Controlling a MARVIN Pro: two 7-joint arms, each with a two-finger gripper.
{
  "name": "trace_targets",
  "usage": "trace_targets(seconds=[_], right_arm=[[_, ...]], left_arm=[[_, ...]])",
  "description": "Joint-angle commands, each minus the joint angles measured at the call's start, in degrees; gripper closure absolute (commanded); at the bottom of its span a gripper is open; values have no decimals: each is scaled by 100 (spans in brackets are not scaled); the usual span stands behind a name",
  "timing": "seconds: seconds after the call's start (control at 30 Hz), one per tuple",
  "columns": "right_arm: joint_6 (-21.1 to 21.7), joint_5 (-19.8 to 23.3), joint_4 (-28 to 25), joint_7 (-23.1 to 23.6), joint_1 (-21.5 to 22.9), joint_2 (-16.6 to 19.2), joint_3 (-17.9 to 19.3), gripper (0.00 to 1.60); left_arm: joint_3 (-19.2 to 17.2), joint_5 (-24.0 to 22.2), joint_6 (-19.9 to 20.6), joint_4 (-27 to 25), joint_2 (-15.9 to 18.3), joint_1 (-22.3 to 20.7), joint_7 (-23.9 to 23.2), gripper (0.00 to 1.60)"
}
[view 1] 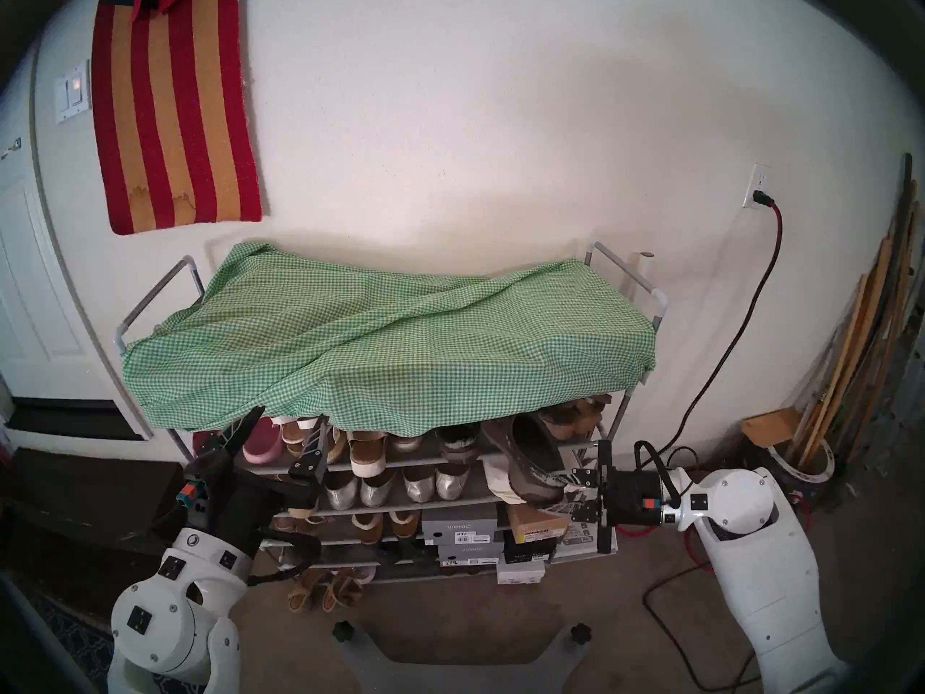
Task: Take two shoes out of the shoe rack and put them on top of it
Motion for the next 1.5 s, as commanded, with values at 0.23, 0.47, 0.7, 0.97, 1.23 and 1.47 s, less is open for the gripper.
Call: trace_targets(seconds=[0.23,0.47,0.7,0.97,1.23,1.47], right_arm=[[535,710,-1255,668,-1153,385,698,160],[719,1285,-1768,954,-1570,341,1157,160],[943,2136,-2366,1209,-2061,180,1362,160],[1376,3093,-3034,1246,-2570,311,1808,160],[1964,4092,-3679,1246,-2921,848,2650,160],[2412,4912,-3828,1246,-2761,1358,2933,160]], left_arm=[[-4,0,2,1,-1,2,1,0],[-4,0,0,2,-1,2,0,0],[-4,0,-1,2,-2,2,0,0],[-5,0,2,1,-2,2,0,0],[-6,1,8,-1,-2,2,2,0],[-6,1,11,-2,-3,2,2,0]])
